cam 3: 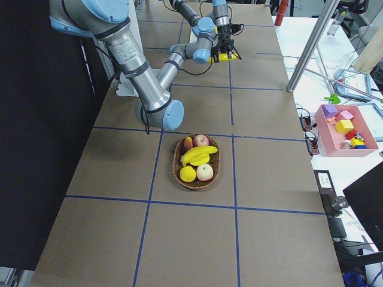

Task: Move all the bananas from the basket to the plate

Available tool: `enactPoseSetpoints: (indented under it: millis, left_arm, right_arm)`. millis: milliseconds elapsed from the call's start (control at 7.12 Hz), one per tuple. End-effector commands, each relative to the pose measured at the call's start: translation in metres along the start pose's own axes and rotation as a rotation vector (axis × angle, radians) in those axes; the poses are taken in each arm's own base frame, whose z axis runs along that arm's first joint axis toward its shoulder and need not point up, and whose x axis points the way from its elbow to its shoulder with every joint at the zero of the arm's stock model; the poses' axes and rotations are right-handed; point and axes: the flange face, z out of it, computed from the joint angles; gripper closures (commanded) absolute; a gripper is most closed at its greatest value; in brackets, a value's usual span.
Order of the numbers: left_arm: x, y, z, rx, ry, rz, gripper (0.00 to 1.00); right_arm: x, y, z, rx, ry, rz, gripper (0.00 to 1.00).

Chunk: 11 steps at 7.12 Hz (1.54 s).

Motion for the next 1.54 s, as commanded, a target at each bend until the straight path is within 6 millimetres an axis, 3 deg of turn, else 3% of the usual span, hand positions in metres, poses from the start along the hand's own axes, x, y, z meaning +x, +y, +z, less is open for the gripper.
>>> enactPoseSetpoints:
  millis: [0, 140, 421, 562, 702, 843, 983, 1124, 1404]
  left_arm:
    - [-0.002, -0.002, 0.000, 0.003, -0.005, -0.004, 1.00]
    - [-0.002, -0.002, 0.000, 0.003, -0.005, -0.002, 1.00]
    - [-0.006, -0.007, -0.003, 0.011, -0.010, 0.000, 1.00]
    - [-0.032, -0.017, -0.006, 0.022, -0.038, -0.007, 1.00]
    - [-0.068, -0.037, -0.023, 0.051, -0.073, -0.027, 1.00]
    - [-0.105, -0.072, -0.053, 0.088, -0.115, -0.043, 1.00]
    - [-0.123, -0.097, -0.080, 0.066, -0.151, 0.037, 1.00]
    - [-0.152, -0.125, -0.113, 0.063, -0.191, 0.036, 1.00]
    - [-0.219, -0.154, -0.145, 0.094, -0.302, 0.041, 1.00]
  right_arm:
    - [-0.001, 0.000, 0.000, -0.002, 0.002, 0.002, 0.10]
    - [-0.001, 0.000, -0.001, -0.005, -0.001, 0.005, 0.01]
    - [0.009, -0.014, -0.011, -0.036, -0.012, 0.040, 0.01]
    - [0.023, -0.022, -0.018, -0.068, -0.005, 0.060, 0.01]
    - [0.044, -0.035, -0.024, -0.098, 0.038, 0.098, 0.01]
    - [0.074, -0.047, -0.030, -0.106, 0.089, 0.135, 0.01]
    - [0.111, -0.051, -0.031, -0.108, 0.137, 0.159, 0.01]
    - [0.144, -0.058, -0.040, -0.117, 0.158, 0.149, 0.01]
    - [0.208, -0.067, -0.067, -0.142, 0.183, 0.095, 0.01]
